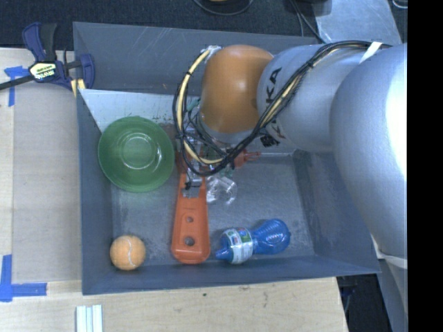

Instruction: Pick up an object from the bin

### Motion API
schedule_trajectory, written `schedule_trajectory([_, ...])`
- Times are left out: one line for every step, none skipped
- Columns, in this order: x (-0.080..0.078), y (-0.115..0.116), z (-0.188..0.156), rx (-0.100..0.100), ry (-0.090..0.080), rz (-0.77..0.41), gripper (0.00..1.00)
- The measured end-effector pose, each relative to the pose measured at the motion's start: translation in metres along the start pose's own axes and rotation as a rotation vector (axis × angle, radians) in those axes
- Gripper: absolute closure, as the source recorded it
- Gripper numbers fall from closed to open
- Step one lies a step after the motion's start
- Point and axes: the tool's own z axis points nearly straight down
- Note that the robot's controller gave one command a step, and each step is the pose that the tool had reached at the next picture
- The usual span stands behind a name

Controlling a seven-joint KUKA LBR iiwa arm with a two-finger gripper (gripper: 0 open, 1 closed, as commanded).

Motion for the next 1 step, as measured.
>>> schedule_trajectory([-0.008, -0.017, 0.0229, -0.012, -0.028, 0.044, 1.0])
